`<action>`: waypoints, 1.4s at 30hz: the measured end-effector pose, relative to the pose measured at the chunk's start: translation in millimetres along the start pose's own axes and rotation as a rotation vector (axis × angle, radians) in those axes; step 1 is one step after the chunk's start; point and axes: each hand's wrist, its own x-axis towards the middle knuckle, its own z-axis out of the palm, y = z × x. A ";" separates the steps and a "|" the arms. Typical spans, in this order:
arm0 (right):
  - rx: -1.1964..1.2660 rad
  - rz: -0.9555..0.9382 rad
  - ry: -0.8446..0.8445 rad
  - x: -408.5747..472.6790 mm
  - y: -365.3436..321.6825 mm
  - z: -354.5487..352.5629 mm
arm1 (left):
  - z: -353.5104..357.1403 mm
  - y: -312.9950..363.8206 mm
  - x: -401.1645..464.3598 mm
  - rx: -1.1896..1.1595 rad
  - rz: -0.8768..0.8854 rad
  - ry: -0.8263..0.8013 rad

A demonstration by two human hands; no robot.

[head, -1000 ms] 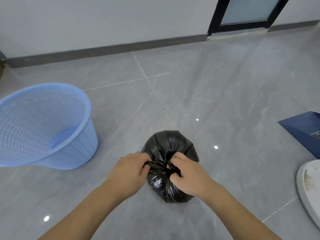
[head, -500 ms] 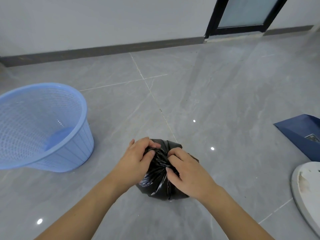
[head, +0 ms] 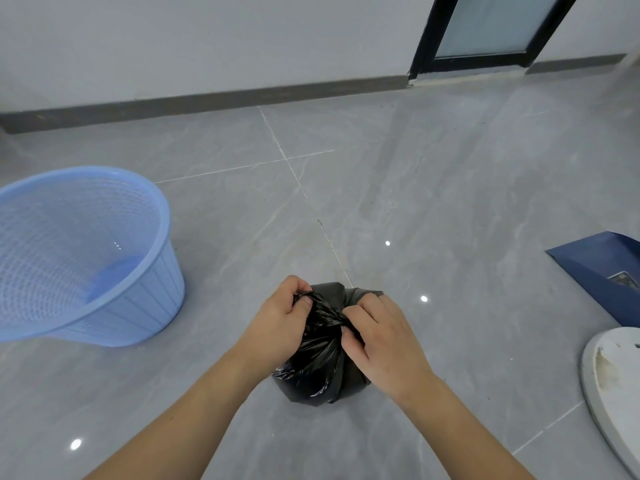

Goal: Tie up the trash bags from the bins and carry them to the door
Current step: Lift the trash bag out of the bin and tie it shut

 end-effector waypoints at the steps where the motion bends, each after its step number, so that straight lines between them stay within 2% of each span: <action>1: 0.000 0.007 -0.001 0.0 0.6 0.0 | 1.3 -2.0 1.3 0.002 -0.008 0.001; 9: 0.017 0.011 0.000 -6.5 1.6 0.1 | 13.9 -5.1 9.9 0.001 -0.114 -0.080; 13: 0.001 -0.079 -0.013 -6.1 6.3 -2.0 | 19.8 0.2 14.9 -0.024 -0.176 -0.046; 16: -0.015 -0.072 -0.005 -4.7 8.6 -5.0 | 19.2 3.9 14.3 -0.098 -0.213 -0.032; 18: 0.018 -0.002 -0.043 -3.2 8.3 -7.9 | 15.5 1.6 7.9 -0.079 -0.166 -0.024; 21: 0.150 0.193 -0.148 2.7 7.3 -10.8 | 11.5 -6.5 -4.4 0.213 0.045 0.028; 23: 0.353 0.367 -0.229 7.8 6.1 -12.0 | 12.9 -11.5 -9.0 0.391 0.147 0.020; 28: 0.810 0.772 -0.487 19.7 7.2 -25.2 | 14.8 -20.8 -4.1 0.656 0.229 0.037; 30: 0.963 0.869 -0.641 22.9 8.0 -34.2 | 14.3 -20.1 -3.5 0.734 0.267 0.062; 32: 1.071 0.922 -0.721 24.3 7.4 -38.7 | 13.5 -19.4 -4.0 0.780 0.296 0.081; 34: 1.122 0.985 -0.730 24.4 5.9 -39.0 | 13.8 -18.4 -5.8 0.771 0.338 0.091; 38: 1.152 1.066 -0.661 23.6 5.6 -36.4 | 11.6 -17.0 -15.4 0.589 0.453 0.122; 42: 0.935 1.084 -0.609 24.9 7.2 -32.6 | 10.3 -22.3 -22.1 0.564 0.491 0.153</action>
